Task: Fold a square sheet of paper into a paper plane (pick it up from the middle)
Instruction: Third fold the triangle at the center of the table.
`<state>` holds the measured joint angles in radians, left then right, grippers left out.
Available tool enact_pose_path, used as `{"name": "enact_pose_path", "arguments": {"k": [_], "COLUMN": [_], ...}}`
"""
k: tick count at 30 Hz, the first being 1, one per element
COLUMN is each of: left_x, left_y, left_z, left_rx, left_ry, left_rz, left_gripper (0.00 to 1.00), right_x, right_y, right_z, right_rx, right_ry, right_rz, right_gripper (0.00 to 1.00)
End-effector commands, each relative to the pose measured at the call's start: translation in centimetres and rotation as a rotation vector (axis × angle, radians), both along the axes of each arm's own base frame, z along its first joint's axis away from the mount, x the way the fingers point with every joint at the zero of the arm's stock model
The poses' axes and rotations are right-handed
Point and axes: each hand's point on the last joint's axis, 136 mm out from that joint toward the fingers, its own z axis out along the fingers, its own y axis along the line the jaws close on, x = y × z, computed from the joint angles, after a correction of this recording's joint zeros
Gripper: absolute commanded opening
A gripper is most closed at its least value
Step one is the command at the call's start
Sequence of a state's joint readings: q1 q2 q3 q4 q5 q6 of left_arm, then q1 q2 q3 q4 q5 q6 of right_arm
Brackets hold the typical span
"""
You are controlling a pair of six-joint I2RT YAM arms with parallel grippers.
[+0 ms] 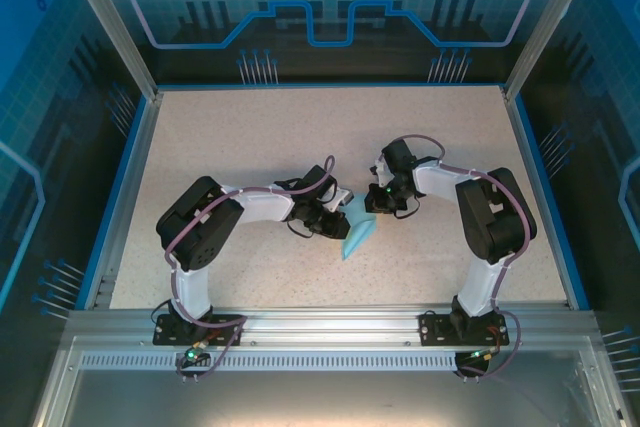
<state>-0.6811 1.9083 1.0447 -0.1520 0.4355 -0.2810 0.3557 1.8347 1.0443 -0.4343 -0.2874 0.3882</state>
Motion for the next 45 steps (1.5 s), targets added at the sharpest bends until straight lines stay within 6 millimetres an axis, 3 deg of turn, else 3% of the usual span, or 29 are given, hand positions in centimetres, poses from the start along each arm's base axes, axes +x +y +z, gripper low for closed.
{"name": "enact_pose_path", "arguments": {"k": [1,8,28,45], "left_x": [-0.1,0.1,0.7,0.9], "left_y": [0.4,0.1,-0.7,-0.1], "left_z": [-0.6,0.1,2.8,0.3], "left_rx": [0.01,-0.006,-0.07,0.011], "left_ry": [0.01,-0.01,-0.071,-0.041], "left_rz": [-0.005,-0.016,-0.034,-0.035], "left_gripper": [0.17,0.16,0.15,0.15], "right_x": [-2.0,-1.6,-1.9,-2.0], "right_y": [0.0,0.5,0.0,0.1], "right_z": [-1.4,-0.6,-1.4,-1.3], "right_rx": [-0.027,0.004,-0.033,-0.028], "right_ry": [0.066,0.048,0.065,0.069], "right_rz": [0.011,0.003,0.011,0.011], "right_gripper": [0.13,0.13,0.11,0.11]}}
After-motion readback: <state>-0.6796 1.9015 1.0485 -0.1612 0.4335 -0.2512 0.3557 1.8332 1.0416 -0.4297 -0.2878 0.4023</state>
